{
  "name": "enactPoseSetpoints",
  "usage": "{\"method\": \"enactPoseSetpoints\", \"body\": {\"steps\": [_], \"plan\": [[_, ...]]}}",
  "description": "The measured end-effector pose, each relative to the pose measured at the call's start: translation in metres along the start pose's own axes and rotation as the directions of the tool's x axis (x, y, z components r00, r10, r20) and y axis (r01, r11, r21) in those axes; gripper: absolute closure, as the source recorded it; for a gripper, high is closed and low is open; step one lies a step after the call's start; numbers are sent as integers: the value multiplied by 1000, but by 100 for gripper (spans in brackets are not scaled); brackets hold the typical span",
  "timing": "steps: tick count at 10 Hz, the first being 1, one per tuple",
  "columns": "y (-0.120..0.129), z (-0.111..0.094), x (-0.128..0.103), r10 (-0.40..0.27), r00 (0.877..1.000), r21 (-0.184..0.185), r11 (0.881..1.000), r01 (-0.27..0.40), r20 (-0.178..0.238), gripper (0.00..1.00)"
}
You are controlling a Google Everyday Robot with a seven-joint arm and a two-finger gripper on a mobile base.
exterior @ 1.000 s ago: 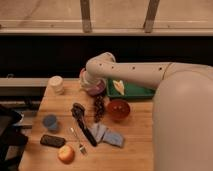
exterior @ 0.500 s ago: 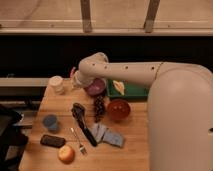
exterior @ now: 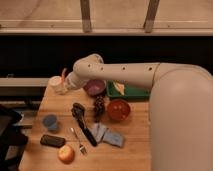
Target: Place pepper in plastic cup
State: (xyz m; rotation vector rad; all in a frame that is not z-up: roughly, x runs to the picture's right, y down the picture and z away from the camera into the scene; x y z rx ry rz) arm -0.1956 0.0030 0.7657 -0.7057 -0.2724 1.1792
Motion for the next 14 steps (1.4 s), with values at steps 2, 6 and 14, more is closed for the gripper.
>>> {"method": "enactPoseSetpoints", "body": {"steps": [2,6,14], "plan": [[26,7,11,-29,999,-43,999,27,-30,100],[35,11,16,-44,998,-70,997,40,-53,100],[86,50,48,-101,991,-143,986,88,-86,100]]}}
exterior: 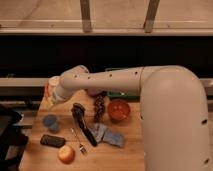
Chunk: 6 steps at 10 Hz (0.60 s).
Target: Place pepper in plastic cup
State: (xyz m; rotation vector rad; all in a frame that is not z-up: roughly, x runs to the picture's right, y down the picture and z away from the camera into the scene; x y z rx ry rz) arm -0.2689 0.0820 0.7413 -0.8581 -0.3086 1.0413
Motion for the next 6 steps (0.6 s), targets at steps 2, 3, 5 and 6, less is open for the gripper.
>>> {"method": "enactPoseSetpoints", "body": {"steps": [2,3,5,6], "plan": [[25,19,6,-37,999,-24,999,36,-30,100],[31,24,7,-50,998,-30,998,49,-42,100],[37,30,16,-58,996,-35,998,56,-63,100],[39,32,21,-53,996,-37,998,51,-71,100]]}}
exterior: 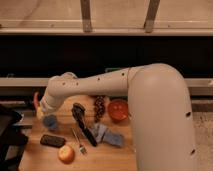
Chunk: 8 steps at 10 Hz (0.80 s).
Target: Place pepper in plastic cup
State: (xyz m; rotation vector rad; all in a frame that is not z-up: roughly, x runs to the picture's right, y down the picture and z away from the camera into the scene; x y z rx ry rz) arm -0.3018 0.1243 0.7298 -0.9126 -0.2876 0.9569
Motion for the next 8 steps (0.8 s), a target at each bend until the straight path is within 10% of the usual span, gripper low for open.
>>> {"method": "enactPoseSetpoints", "body": {"steps": [8], "plan": [[-12,6,45,94,995,1,996,-94,-23,100]]}}
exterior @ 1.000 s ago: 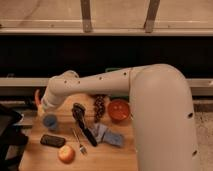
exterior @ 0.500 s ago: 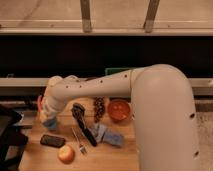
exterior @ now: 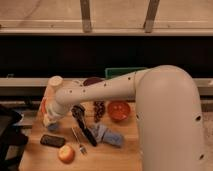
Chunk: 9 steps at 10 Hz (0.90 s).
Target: Place pepper in plastic cup
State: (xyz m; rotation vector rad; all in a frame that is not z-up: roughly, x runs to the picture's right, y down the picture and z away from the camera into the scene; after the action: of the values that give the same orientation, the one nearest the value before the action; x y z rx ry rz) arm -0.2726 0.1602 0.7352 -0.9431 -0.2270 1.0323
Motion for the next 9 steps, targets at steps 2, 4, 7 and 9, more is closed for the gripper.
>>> {"method": "enactPoseSetpoints", "body": {"steps": [2,4,7,9], "plan": [[0,3,6,12,1000,-6,1000,-12,-13,100],[-3,4,14,29,999,-6,1000,-29,-33,91],[-3,8,22,46,996,-10,999,-47,-70,61],[-4,12,25,47,994,-13,999,-49,-94,40]]}}
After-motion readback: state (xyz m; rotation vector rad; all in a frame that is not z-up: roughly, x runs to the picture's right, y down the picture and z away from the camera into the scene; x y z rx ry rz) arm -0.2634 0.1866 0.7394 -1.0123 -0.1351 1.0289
